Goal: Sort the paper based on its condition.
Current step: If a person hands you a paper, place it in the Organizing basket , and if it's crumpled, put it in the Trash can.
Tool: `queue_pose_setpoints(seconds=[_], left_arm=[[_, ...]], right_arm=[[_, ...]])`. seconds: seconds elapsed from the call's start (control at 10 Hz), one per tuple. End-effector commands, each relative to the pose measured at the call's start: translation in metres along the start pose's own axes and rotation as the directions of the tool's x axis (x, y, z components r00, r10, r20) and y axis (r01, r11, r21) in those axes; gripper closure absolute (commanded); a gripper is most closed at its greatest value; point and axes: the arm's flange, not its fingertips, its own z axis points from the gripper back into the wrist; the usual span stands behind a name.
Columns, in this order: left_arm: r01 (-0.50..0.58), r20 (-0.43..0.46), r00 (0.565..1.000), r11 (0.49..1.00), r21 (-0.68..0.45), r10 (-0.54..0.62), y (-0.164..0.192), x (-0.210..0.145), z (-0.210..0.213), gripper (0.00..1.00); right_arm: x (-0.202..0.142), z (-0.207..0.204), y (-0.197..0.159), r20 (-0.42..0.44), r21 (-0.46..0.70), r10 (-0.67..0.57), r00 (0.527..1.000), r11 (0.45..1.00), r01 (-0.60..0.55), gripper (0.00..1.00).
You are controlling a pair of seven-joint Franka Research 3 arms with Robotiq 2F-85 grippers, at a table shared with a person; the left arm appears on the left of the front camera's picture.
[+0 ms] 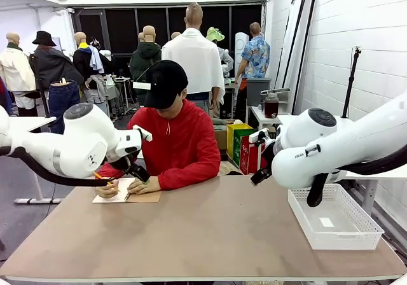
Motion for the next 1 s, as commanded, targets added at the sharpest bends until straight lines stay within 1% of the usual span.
queue_pose_setpoints(seconds=[0.0, 0.2, 0.5, 0.7, 0.9], left_arm=[[-0.029, 0.001, 1.000, 0.999, 0.024, 0.029, -0.002, 0.008, 0.025, 0.00], [-0.044, 0.015, 0.999, 0.998, 0.041, 0.044, -0.002, 0.012, 0.047, 0.00], [-0.067, 0.036, 0.997, 0.997, 0.042, 0.066, 0.001, 0.009, 0.061, 0.00], [-0.073, 0.053, 0.996, 0.996, 0.047, 0.070, 0.000, 0.003, 0.066, 0.00], [-0.082, 0.068, 0.995, 0.995, 0.051, 0.079, -0.001, -0.003, 0.068, 0.00]], right_arm=[[0.001, 0.023, -0.008, 0.039, 0.049, 0.026, 0.999, 0.998, -0.028, 0.00], [0.010, 0.048, -0.008, 0.077, 0.036, 0.049, 0.996, 0.998, -0.052, 0.00], [0.018, 0.067, -0.007, 0.134, 0.038, 0.063, 0.989, 0.997, -0.069, 0.00], [0.021, 0.076, -0.007, 0.166, 0.032, 0.067, 0.984, 0.997, -0.073, 0.00], [0.020, 0.077, -0.006, 0.179, 0.036, 0.064, 0.982, 0.997, -0.072, 0.00]])
